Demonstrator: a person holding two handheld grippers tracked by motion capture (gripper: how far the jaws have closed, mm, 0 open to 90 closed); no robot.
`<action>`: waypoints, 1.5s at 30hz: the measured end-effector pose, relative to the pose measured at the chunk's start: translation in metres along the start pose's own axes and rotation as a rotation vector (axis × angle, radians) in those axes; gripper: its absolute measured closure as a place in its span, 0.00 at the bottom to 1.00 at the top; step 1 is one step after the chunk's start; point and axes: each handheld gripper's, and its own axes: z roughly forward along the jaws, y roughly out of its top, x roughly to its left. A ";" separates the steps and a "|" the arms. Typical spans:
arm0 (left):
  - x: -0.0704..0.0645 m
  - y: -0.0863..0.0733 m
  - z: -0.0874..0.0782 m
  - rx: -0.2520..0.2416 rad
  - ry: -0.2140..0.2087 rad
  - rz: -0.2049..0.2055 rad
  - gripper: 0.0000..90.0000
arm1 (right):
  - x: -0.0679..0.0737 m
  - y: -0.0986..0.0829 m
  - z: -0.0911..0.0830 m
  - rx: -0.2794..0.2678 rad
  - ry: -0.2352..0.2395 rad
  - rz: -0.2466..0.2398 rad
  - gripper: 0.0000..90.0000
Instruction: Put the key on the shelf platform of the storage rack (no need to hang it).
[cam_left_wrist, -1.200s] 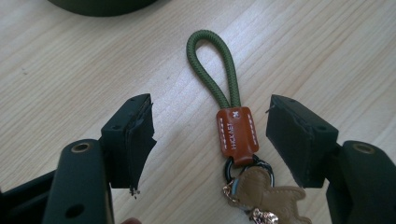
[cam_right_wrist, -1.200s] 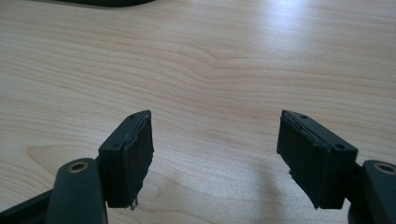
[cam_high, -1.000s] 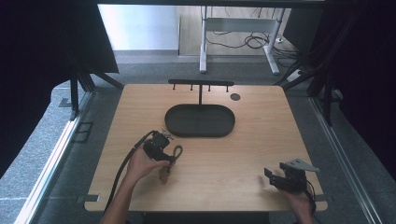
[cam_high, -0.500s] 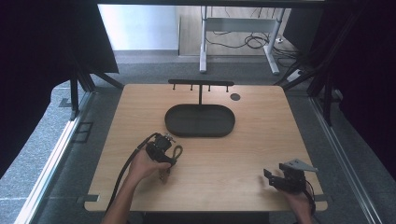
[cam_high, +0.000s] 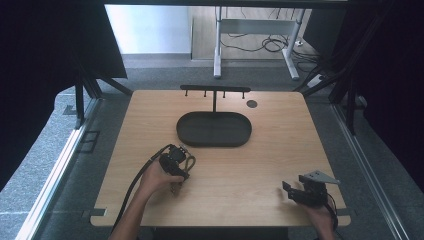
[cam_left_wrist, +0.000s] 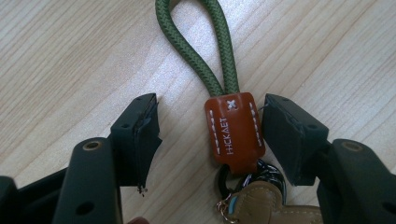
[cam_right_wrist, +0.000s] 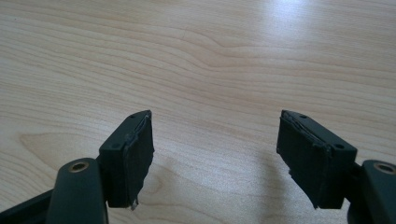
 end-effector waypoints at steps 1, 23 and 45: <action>0.000 0.000 0.000 0.002 -0.002 0.001 0.43 | 0.000 0.000 0.000 0.000 0.000 0.000 0.31; 0.003 0.003 -0.002 0.021 -0.043 0.012 0.70 | 0.002 0.000 0.002 0.008 -0.002 -0.011 0.31; -0.003 0.005 -0.022 -0.038 -0.089 0.058 0.74 | 0.003 -0.001 0.004 0.014 -0.002 -0.013 0.31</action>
